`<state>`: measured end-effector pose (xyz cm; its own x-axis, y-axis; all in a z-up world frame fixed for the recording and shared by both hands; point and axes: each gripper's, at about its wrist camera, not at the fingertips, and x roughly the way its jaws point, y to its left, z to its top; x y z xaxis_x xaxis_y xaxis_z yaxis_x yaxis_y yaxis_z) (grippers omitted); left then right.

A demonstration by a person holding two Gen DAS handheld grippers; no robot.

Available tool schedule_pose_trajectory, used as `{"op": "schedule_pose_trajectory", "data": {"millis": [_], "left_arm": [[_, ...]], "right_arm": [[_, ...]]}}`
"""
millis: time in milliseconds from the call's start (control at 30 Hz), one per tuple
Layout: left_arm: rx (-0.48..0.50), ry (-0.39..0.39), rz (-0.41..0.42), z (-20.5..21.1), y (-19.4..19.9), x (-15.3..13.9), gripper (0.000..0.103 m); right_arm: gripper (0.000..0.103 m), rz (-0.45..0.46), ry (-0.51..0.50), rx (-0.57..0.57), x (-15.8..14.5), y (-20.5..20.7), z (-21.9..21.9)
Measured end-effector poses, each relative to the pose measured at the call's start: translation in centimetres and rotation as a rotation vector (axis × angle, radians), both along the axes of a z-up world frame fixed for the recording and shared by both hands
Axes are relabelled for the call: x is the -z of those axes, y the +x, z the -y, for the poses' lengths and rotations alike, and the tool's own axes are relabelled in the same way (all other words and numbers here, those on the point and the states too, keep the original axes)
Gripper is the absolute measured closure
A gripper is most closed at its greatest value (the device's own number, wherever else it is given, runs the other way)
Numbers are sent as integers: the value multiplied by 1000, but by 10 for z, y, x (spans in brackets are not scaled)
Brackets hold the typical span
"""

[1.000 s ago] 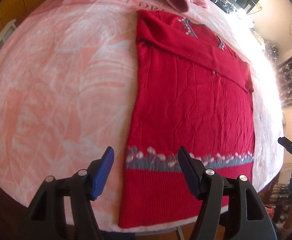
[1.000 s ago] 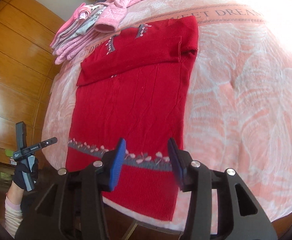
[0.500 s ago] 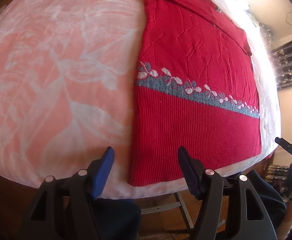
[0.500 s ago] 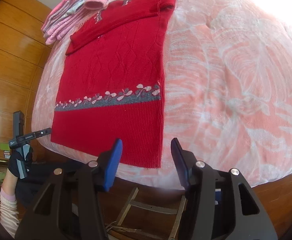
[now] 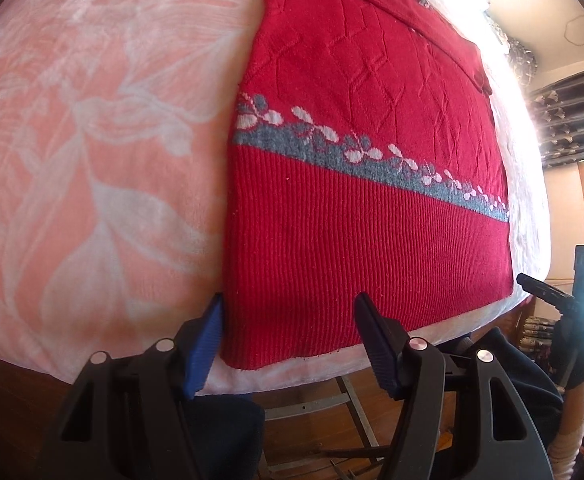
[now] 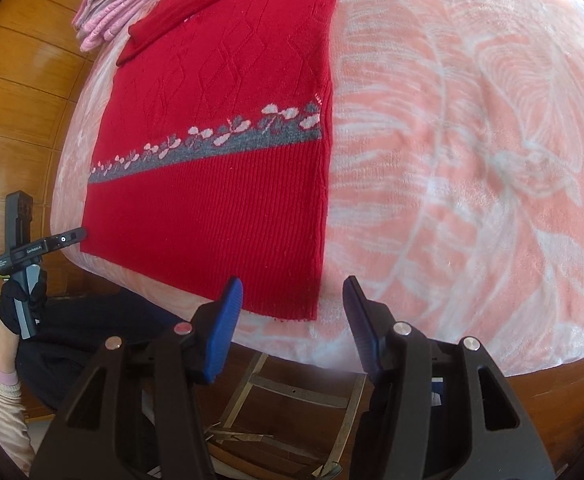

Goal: Fold small clothes
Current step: 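Move both tools to the hem of the folded sweater, then close both tools on the sweater hem and lift it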

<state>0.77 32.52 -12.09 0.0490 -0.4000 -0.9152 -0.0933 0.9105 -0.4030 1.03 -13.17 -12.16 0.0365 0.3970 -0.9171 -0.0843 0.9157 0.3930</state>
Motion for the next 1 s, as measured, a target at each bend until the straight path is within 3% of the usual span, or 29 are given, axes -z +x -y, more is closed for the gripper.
{"op": "schedule_pose_trajectory", "data": {"millis": [200,300,433,500,567,700,1000], "left_arm": [[1,-18,4,1,0,0,38],[9,-9,8,3,0,-1,46],[16,-14,12,5,0,-2,52],[15,-14,13,5,0,-2,61],[11,-11,15,4,0,-2,72],[-19,-57,20,-2,-1,-3,90],[-79,-144,117,-8,1,-34,94]], "right_arm": [[51,-34,-20,7,17,2,-1],[52,-31,-17,5,17,4,-1],[63,-25,-14,-5,17,4,-6],[74,-24,-6,-12,18,4,-8],[92,-26,13,-20,17,3,-11],[96,-1,6,-45,9,1,-18],[97,61,106,15,-25,5,-3]]}}
